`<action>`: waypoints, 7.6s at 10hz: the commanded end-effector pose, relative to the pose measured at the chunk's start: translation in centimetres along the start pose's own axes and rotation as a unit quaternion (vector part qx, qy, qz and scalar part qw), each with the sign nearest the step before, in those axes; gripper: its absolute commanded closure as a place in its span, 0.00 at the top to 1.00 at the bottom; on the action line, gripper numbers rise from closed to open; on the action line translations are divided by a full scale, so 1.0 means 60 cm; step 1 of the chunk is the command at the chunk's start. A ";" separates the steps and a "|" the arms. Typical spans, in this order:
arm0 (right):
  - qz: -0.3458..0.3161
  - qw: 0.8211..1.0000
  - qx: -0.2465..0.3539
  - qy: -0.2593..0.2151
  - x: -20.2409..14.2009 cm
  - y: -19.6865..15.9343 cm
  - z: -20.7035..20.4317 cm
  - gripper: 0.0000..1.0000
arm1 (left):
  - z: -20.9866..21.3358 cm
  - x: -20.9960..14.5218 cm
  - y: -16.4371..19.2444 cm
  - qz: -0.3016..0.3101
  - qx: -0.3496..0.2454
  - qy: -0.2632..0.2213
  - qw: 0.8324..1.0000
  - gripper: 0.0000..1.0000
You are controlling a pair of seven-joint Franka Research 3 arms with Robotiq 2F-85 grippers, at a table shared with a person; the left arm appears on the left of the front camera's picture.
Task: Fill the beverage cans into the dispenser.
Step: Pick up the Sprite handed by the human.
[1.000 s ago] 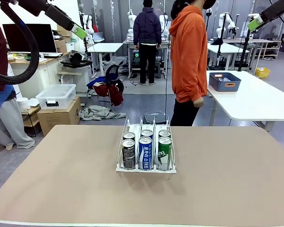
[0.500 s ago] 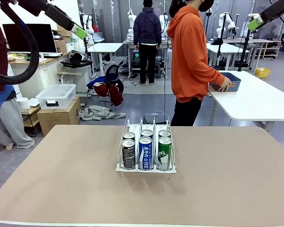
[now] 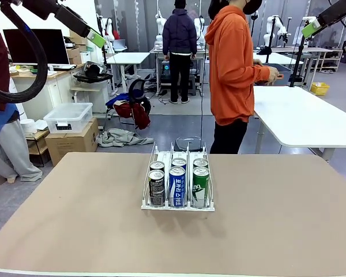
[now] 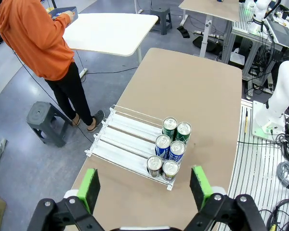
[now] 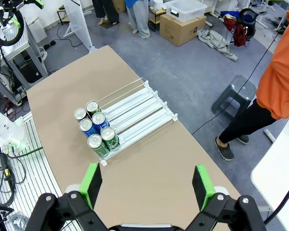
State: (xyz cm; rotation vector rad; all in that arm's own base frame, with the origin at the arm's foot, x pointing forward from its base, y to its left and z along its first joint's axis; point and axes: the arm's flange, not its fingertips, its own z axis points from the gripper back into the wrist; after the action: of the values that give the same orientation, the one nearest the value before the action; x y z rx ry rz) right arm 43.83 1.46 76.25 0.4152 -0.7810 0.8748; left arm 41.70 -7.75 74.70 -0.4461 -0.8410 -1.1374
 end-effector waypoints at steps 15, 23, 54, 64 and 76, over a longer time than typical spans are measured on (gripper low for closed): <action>-0.002 1.000 -0.005 -0.003 0.002 -0.001 -0.002 1.00 | 0.002 0.001 -0.001 0.000 -0.003 -0.004 1.000 1.00; -0.002 1.000 -0.005 -0.003 0.002 -0.001 -0.002 1.00 | 0.002 0.001 -0.001 0.000 -0.003 -0.004 1.000 1.00; -0.002 1.000 -0.005 -0.003 0.002 -0.001 -0.002 1.00 | 0.002 0.001 -0.001 0.000 -0.003 -0.004 1.000 1.00; -0.002 1.000 -0.005 -0.003 0.002 -0.001 -0.002 1.00 | 0.002 0.001 -0.001 0.000 -0.003 -0.004 1.000 1.00; 0.000 1.000 0.000 0.000 0.000 0.000 0.000 1.00 | 0.002 0.001 -0.001 0.000 -0.003 -0.004 1.000 1.00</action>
State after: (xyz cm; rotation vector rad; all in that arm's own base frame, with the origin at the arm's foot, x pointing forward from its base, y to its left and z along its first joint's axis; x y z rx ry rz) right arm 43.83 1.45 76.25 0.4151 -0.7810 0.8746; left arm 41.70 -7.75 74.70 -0.4461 -0.8410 -1.1374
